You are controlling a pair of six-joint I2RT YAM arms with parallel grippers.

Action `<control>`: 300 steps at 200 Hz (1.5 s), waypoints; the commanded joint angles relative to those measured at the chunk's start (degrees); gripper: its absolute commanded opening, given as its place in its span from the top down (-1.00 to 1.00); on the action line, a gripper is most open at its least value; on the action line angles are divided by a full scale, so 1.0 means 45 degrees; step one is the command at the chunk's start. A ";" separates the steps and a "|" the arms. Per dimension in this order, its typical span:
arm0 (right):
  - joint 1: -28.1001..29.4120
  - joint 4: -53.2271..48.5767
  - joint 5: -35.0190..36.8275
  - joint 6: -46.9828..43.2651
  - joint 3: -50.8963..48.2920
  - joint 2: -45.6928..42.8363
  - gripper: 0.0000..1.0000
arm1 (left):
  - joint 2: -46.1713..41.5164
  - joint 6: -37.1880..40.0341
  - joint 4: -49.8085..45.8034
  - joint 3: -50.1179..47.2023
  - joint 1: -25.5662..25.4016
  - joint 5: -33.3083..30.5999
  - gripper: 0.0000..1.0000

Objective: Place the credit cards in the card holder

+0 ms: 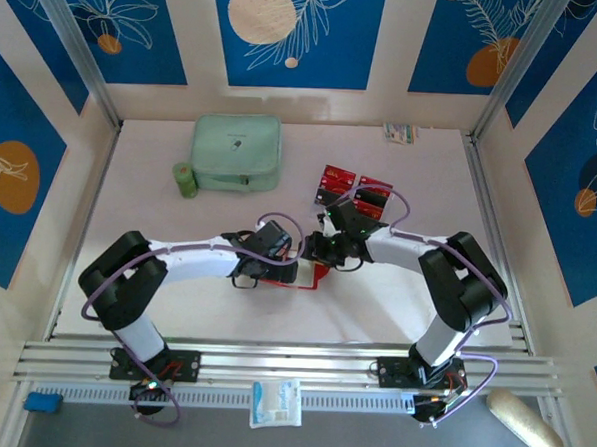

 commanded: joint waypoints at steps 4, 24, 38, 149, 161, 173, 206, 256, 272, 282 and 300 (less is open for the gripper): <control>-0.0105 -0.0498 0.0123 0.0018 -0.0253 0.0072 0.13 | -0.0066 0.0091 0.0002 -0.0373 -0.0102 0.0082 -0.95; -0.0109 -0.0350 0.0074 0.0118 -0.0295 0.0314 0.12 | -0.0088 0.0103 -0.0002 -0.0411 -0.0099 0.0079 -0.95; -0.0085 -0.0195 -0.0052 0.0193 -0.0301 0.0444 0.13 | -0.0087 0.0090 0.0009 -0.0418 -0.0091 0.0082 -0.95; 0.0032 0.0324 -0.1165 0.0703 0.0255 0.1123 0.20 | -0.0581 0.0084 0.0041 -0.0477 -0.0079 0.0086 -0.97; 0.0053 0.0348 -0.1278 0.0787 0.0299 0.1008 0.21 | -0.0747 0.0084 -0.0007 -0.0483 -0.0089 0.0065 -0.98; 0.0096 0.0338 -0.1383 0.0885 0.0365 0.0921 0.22 | -0.0929 0.0099 -0.0066 -0.0456 -0.0089 0.0025 -0.99; 0.0207 0.0357 -0.1606 0.1115 0.0607 0.0714 0.23 | -0.1671 0.0162 -0.0222 -0.0456 -0.0031 -0.0169 -0.99; 0.0422 0.0512 -0.1803 0.1540 0.0874 0.0467 0.23 | -0.2902 0.0163 -0.0481 -0.0609 0.0255 -0.0537 -0.99; 0.0511 0.0515 -0.1844 0.1643 0.1007 0.0467 0.23 | -0.3326 0.0199 -0.0542 -0.0724 0.0396 -0.0630 -0.99; 0.0570 0.0513 -0.1840 0.1696 0.1084 0.0477 0.23 | -0.3559 0.0201 -0.0603 -0.0785 0.0526 -0.0660 -0.99; 0.0662 0.0570 -0.1866 0.1808 0.1204 0.0525 0.23 | -0.3931 0.0220 -0.0742 -0.0919 0.0716 -0.0718 -0.99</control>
